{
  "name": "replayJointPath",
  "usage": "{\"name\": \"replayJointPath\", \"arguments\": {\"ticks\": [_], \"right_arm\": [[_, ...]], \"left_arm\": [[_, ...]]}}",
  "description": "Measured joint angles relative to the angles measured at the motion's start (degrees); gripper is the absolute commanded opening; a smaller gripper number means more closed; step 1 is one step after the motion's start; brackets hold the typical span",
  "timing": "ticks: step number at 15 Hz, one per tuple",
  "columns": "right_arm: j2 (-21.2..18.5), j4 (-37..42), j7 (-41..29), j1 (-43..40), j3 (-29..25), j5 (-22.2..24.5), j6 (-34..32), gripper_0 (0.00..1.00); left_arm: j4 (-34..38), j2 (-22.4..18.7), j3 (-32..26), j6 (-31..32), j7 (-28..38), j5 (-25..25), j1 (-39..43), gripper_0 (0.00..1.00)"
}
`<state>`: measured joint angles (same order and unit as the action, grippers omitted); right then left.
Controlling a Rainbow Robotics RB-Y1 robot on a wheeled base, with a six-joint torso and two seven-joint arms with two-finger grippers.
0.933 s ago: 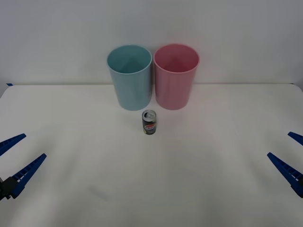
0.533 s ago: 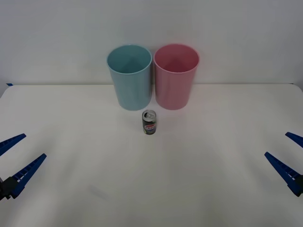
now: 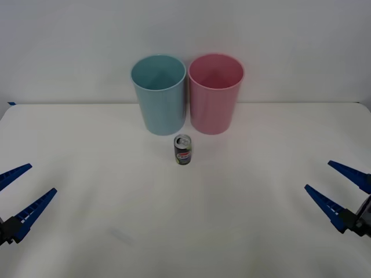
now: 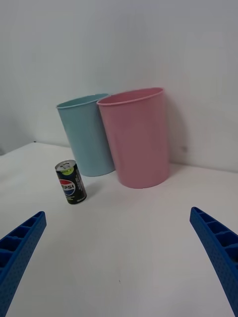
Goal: Grasp the object on the table and drop it into the matching bin: aluminum can to the light blue bin, PET bottle to the pink bin.
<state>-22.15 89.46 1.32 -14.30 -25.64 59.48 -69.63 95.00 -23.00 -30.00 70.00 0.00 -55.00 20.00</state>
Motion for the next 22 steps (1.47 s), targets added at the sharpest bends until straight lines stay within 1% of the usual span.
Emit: {"name": "replayJointPath", "arguments": {"ticks": [7,10,13,15,22], "right_arm": [[0.00,-7.90,2.12,7.07,4.95,4.02,0.03,1.00],[0.00,-10.92,3.03,9.77,7.89,4.42,0.92,1.00],[0.35,-11.48,4.09,11.03,11.42,4.50,3.95,1.00],[1.81,-11.47,4.69,11.94,12.37,5.97,4.96,1.00],[11.21,-11.46,5.73,14.69,12.09,16.25,8.28,1.00]], "left_arm": [[0.00,0.00,0.00,0.00,0.00,0.00,0.00,1.00],[0.00,0.00,0.00,0.00,0.00,0.00,0.00,1.00],[0.00,0.00,0.00,0.00,0.00,0.00,0.00,1.00],[0.00,0.00,0.00,0.00,0.00,0.00,0.00,1.00],[0.00,0.00,0.00,0.00,0.00,0.00,0.00,1.00]]}}
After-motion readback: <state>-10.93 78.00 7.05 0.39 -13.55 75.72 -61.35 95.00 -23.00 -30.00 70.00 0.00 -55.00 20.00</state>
